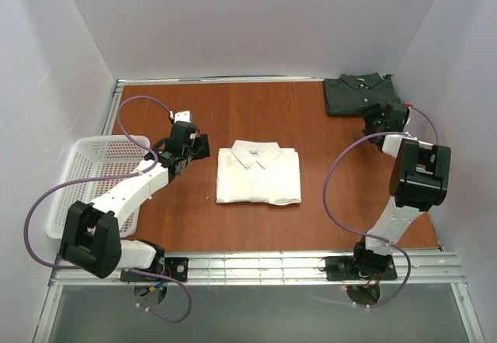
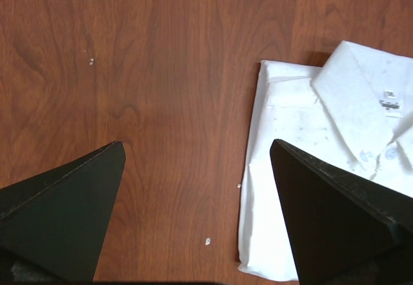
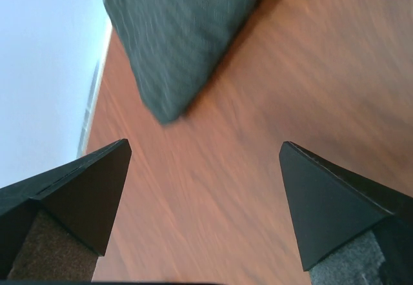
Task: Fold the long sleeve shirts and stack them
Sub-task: Neatly place the folded shirt to the corner
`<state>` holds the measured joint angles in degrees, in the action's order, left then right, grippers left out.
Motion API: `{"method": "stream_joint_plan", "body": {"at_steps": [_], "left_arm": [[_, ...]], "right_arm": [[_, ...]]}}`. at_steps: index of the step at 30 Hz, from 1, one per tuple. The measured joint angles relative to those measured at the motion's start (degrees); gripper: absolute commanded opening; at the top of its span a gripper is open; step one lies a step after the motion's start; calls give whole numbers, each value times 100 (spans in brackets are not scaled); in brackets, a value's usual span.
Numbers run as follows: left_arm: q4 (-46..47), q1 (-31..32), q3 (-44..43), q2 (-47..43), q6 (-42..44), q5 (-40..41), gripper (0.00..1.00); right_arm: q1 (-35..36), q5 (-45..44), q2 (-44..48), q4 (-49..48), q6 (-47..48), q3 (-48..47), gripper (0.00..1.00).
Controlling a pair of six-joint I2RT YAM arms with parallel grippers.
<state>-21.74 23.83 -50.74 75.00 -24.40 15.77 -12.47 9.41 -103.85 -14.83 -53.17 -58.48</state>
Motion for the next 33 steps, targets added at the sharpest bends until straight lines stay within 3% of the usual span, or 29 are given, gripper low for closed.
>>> {"method": "stream_joint_plan", "body": {"at_steps": [12,15,18,19,23,28,33], "left_arm": [[109,-85,44,330,105,39,86],[111,-85,44,389,105,35,86],[120,-90,44,435,103,28,86],[120,-90,44,444,103,24,85],[125,-90,44,446,103,13,85],[127,-90,44,446,101,2,85],[125,-90,44,435,90,-46,85]], "right_arm": [[0,-496,-1873,-1191,-1276,-1250,82],[0,-608,-1976,-1279,-1506,-1311,70],[0,-691,-2048,-1329,-1674,-1303,45],[0,-752,-2070,-1329,-1757,-1294,32],[0,-796,-2208,-1412,-1932,-1285,4],[0,-772,-2184,-1867,-2184,-911,1],[24,-787,-1497,-2168,-2341,221,1]]}}
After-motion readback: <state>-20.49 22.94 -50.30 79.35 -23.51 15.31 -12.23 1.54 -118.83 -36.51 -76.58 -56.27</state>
